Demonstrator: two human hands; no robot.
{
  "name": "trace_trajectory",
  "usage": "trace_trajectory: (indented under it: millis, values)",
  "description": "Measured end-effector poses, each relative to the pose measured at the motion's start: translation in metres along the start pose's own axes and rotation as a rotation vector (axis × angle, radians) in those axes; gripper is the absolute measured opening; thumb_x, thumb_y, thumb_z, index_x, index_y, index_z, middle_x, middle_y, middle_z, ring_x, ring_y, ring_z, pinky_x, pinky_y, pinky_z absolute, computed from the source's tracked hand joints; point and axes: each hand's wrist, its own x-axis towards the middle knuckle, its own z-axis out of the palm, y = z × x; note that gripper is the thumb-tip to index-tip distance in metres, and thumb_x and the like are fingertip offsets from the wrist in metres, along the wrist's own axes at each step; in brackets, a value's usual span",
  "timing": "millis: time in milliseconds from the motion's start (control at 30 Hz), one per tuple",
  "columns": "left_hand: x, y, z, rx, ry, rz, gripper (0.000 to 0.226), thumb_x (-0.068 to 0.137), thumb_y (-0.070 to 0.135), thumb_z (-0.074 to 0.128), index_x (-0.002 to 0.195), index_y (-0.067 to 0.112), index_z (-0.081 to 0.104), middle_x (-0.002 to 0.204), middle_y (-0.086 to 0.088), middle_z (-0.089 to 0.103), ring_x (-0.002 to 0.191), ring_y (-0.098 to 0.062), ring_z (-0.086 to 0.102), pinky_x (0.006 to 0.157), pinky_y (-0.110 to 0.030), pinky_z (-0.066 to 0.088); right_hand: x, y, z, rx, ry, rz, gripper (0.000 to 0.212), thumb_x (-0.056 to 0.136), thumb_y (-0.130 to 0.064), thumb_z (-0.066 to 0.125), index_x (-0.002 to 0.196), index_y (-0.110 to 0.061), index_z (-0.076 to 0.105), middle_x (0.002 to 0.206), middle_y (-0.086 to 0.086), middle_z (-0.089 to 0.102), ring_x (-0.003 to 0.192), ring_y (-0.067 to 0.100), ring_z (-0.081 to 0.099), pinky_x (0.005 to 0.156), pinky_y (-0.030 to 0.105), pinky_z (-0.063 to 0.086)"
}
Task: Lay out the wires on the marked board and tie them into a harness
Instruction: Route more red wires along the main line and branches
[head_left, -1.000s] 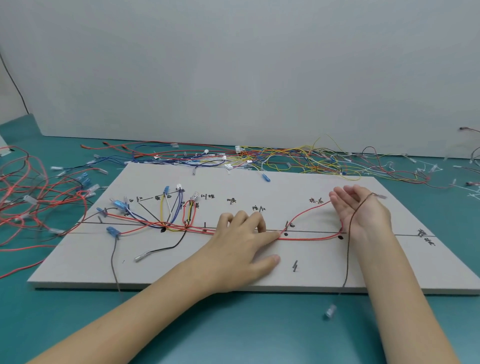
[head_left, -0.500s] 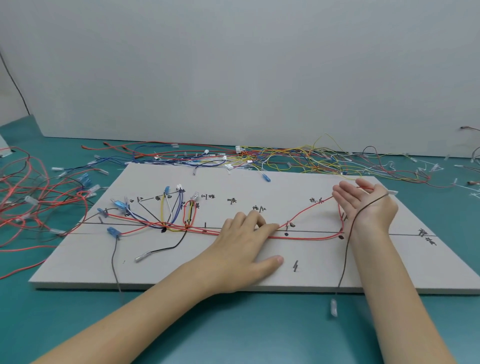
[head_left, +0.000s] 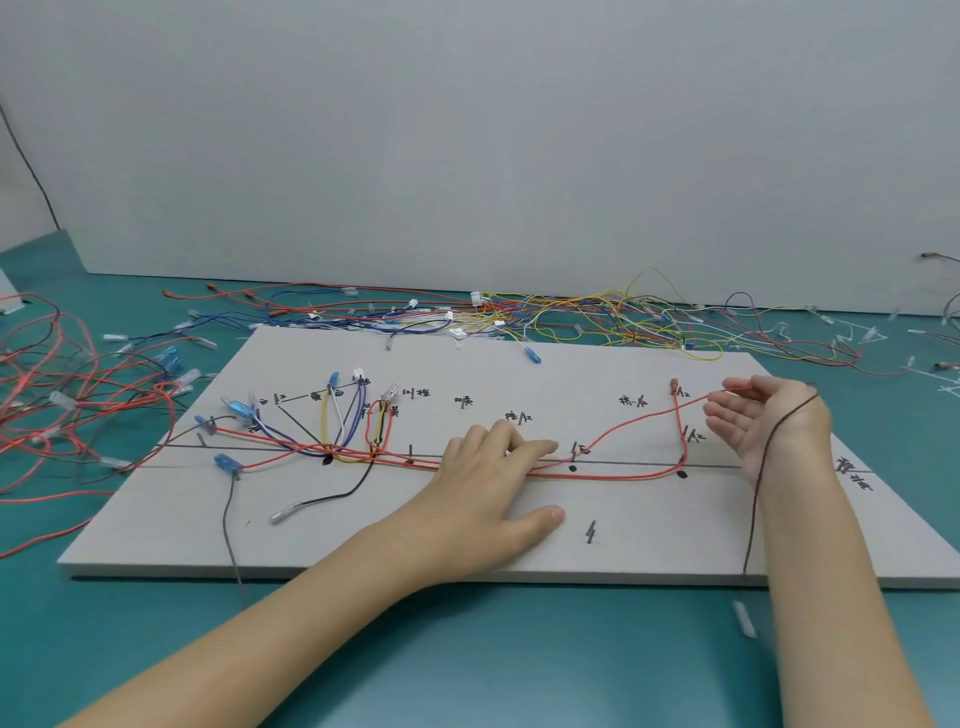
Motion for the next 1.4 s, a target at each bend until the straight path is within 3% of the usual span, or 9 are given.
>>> trace_trajectory:
  millis: [133,200,300,467,733,900,1067,1233,1400]
  values:
    - [-0.002,0.001,-0.001,0.031,-0.008,0.032,0.048,0.096,0.052,0.041,0.143,0.040,0.036,0.108,0.011,0.031,0.106,-0.012,0.031,0.095,-0.029,0.023,0.009,0.000,0.003,-0.196,0.080,0.004,0.034,0.101,-0.011,0.030,0.072,-0.003,0.043,0.030,0.007,0.048,0.020,0.018,0.046,0.023,0.019,0.035]
    - [-0.002,0.002,-0.002,0.039,-0.033,0.045,0.045,0.097,0.053,0.038,0.141,0.044,0.038,0.109,0.011,0.031,0.105,-0.012,0.029,0.095,-0.030,0.023,0.014,0.006,0.002,-0.345,0.118,-0.026,0.026,0.094,-0.007,0.033,0.073,-0.001,0.046,0.035,0.012,0.048,0.021,0.018,0.044,0.028,0.016,0.036]
    - [-0.002,0.002,-0.003,0.031,-0.052,0.039,0.043,0.097,0.055,0.037,0.140,0.047,0.040,0.109,0.013,0.031,0.104,-0.010,0.027,0.097,-0.031,0.022,0.021,0.015,-0.006,-0.559,0.187,-0.109,0.024,0.082,-0.008,0.037,0.081,0.004,0.058,0.055,0.017,0.056,0.041,0.026,0.054,0.043,0.025,0.042]
    - [-0.002,0.003,-0.004,0.030,-0.075,0.041,0.044,0.096,0.057,0.037,0.140,0.049,0.038,0.110,0.014,0.029,0.106,-0.010,0.027,0.099,-0.031,0.022,0.023,0.013,-0.014,-0.668,0.225,-0.069,0.026,0.081,-0.008,0.038,0.067,0.002,0.057,0.055,0.015,0.055,0.043,0.024,0.048,0.045,0.027,0.035]
    - [-0.002,0.002,-0.004,0.029,-0.076,0.039,0.045,0.095,0.059,0.036,0.139,0.049,0.037,0.109,0.013,0.029,0.104,-0.009,0.026,0.098,-0.032,0.023,0.027,0.014,-0.012,-0.737,0.239,-0.093,0.027,0.085,-0.006,0.038,0.078,0.002,0.062,0.058,0.013,0.058,0.045,0.024,0.051,0.049,0.027,0.035]
    - [-0.002,0.002,-0.003,0.040,-0.074,0.038,0.046,0.095,0.060,0.035,0.140,0.050,0.037,0.109,0.014,0.029,0.104,-0.008,0.026,0.099,-0.032,0.023,0.031,0.023,-0.009,-0.768,0.235,-0.166,0.028,0.089,-0.005,0.040,0.092,0.005,0.066,0.063,0.014,0.064,0.056,0.028,0.060,0.069,0.036,0.050]
    - [-0.002,0.002,-0.004,0.040,-0.071,0.036,0.045,0.096,0.059,0.036,0.140,0.049,0.037,0.109,0.014,0.029,0.105,-0.009,0.026,0.100,-0.032,0.023,0.024,0.031,0.000,-0.617,0.158,-0.387,0.020,0.091,-0.005,0.052,0.080,0.001,0.067,0.062,0.015,0.066,0.052,0.031,0.065,0.064,0.042,0.059]
    - [-0.002,0.002,-0.003,0.053,-0.068,0.036,0.047,0.095,0.059,0.035,0.141,0.049,0.037,0.111,0.013,0.030,0.107,-0.010,0.028,0.098,-0.031,0.023,0.022,0.033,0.011,-0.526,0.036,-0.457,0.023,0.094,-0.010,0.055,0.076,0.000,0.065,0.061,0.011,0.060,0.047,0.021,0.056,0.046,0.026,0.048]
    - [-0.001,0.002,-0.002,0.059,-0.058,0.037,0.048,0.095,0.060,0.035,0.141,0.047,0.035,0.110,0.014,0.029,0.106,-0.010,0.027,0.094,-0.029,0.021,0.029,0.033,0.023,-0.624,0.033,-0.463,0.017,0.092,-0.013,0.058,0.081,-0.003,0.066,0.060,0.007,0.063,0.048,0.017,0.055,0.054,0.031,0.047]
